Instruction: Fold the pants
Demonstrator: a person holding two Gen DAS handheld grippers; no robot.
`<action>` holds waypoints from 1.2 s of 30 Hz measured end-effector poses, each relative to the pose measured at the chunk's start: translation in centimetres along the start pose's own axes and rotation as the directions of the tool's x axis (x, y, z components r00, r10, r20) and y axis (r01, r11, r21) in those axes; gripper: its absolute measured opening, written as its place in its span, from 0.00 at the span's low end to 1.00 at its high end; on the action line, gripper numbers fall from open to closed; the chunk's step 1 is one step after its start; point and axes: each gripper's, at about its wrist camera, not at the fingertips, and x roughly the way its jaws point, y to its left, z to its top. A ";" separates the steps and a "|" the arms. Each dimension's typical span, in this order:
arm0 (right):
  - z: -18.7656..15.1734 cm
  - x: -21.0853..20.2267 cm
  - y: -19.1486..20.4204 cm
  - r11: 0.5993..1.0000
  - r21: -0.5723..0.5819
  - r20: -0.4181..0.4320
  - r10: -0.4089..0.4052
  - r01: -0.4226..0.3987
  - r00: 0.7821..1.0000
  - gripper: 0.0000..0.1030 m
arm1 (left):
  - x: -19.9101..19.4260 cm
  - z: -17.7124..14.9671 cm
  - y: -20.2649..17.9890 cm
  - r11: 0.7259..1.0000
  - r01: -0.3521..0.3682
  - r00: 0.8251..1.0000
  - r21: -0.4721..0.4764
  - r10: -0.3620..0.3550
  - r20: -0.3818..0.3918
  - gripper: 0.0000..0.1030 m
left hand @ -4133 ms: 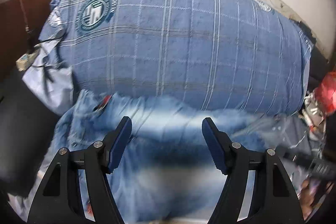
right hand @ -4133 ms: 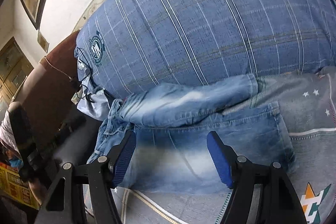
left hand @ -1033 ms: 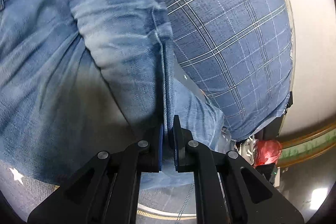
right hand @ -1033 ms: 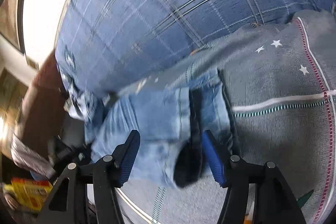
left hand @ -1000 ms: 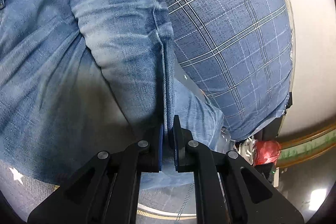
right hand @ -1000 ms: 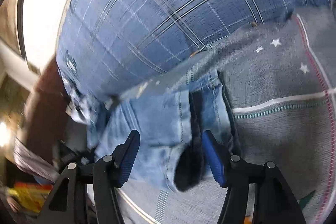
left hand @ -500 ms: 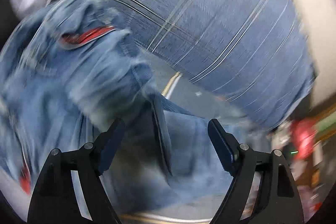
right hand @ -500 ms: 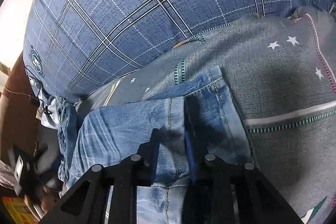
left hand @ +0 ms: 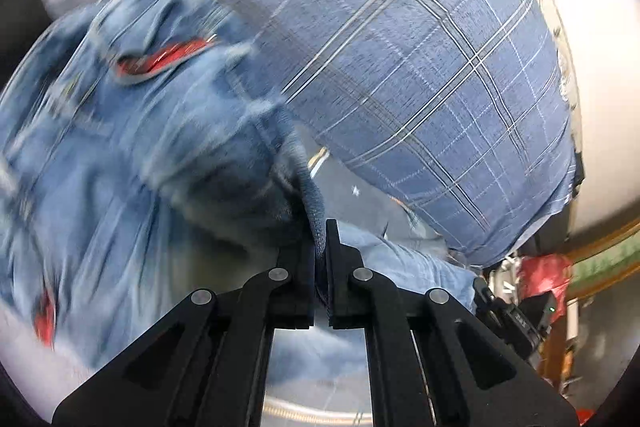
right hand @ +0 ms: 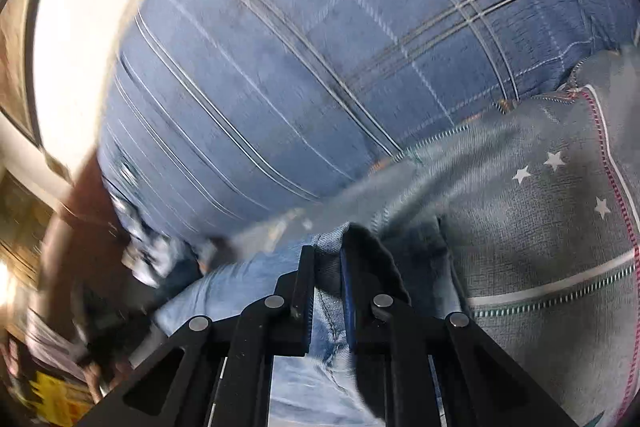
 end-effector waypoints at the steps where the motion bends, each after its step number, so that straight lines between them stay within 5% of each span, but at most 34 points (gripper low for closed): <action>1: -0.1 -0.1 -0.2 1.000 0.004 -0.007 0.013 -0.013 1.000 0.14 | -0.4 -1.3 1.1 1.000 0.021 1.000 -0.010 -0.021 0.017 0.02; 3: -1.1 0.8 -1.5 0.999 0.033 -0.100 0.011 -0.008 0.995 0.27 | -0.5 -3.9 3.2 0.999 0.028 0.999 -0.023 -0.028 0.021 0.02; 5: -2.8 1.8 -2.5 0.997 0.078 -0.195 0.042 -0.027 0.980 0.29 | 0.3 -5.9 5.3 0.996 0.006 0.999 -0.084 -0.010 -0.042 0.02; 9: -5.9 1.7 -1.9 0.999 0.012 -0.290 -0.031 0.037 0.957 0.36 | 0.4 -6.5 6.8 0.993 0.013 0.998 -0.121 -0.020 -0.053 0.02; 15: -8.4 0.6 -3.7 0.989 0.029 -0.305 -0.130 0.146 0.943 0.37 | -0.4 -7.0 6.7 0.997 0.003 0.999 -0.079 -0.006 -0.041 0.02; 23: -10.2 -0.1 -3.6 0.992 0.001 -0.345 -0.116 0.124 0.932 0.37 | 0.5 -6.6 8.3 0.986 0.006 0.996 -0.168 -0.021 -0.084 0.03; 31: -11.1 -0.3 -2.8 0.991 -0.032 -0.370 -0.129 0.127 0.920 0.38 | 1.6 -6.8 6.6 0.996 -0.076 0.996 -0.048 0.073 -0.055 0.03; 32: -11.3 -0.2 -2.3 0.989 -0.062 -0.368 -0.151 0.137 0.917 0.36 | 1.4 -6.9 6.0 0.996 -0.092 0.995 -0.014 0.091 -0.036 0.03; 33: -11.6 -0.2 -1.5 0.979 -0.120 -0.358 -0.200 0.167 0.912 0.24 | 1.1 -7.1 5.4 0.995 -0.095 0.995 0.009 0.095 -0.016 0.03; 36: -11.9 -1.4 0.0 0.956 -0.201 -0.310 -0.269 0.214 0.912 0.04 | -1.1 -6.9 4.7 1.000 -0.008 0.999 0.018 0.007 0.031 0.03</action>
